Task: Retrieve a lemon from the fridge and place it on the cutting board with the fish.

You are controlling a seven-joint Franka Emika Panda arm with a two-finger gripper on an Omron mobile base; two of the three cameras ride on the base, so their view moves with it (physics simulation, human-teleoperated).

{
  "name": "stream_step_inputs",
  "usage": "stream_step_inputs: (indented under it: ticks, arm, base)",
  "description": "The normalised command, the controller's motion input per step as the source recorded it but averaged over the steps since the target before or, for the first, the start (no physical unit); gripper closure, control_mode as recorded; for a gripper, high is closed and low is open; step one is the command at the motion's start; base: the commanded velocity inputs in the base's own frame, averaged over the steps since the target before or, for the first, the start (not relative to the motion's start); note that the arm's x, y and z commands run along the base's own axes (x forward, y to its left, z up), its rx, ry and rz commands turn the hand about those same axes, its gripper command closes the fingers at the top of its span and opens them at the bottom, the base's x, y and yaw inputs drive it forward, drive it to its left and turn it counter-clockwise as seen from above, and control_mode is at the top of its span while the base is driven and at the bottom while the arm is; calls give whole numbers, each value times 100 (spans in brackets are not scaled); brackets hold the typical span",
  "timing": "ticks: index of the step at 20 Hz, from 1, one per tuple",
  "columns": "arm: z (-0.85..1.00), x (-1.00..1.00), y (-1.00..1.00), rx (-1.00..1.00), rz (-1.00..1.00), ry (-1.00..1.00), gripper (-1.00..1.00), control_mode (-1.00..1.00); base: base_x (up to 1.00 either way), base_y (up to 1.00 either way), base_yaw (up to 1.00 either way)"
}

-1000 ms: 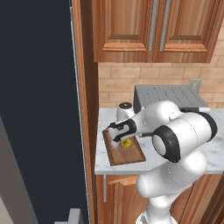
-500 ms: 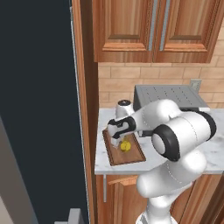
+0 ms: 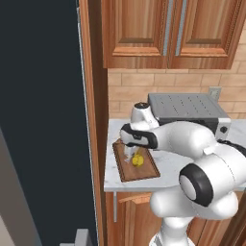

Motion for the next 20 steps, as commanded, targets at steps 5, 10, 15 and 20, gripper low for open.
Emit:
stream_step_inputs:
  ticks: [5, 10, 15, 20]
  arm:
    - [78, -42, -1, 6, -13, 2, -100, -100]
    - [54, -59, -5, 9, -30, 10, -100, -100]
    - [33, -52, -22, 3, -40, 16, -100, -100]
    - [16, -58, -34, 0, -35, 9, -100, -100]
  base:
    - [0, 0, 0]
    - [0, 0, 0]
    - [0, 0, 0]
    - [0, 0, 0]
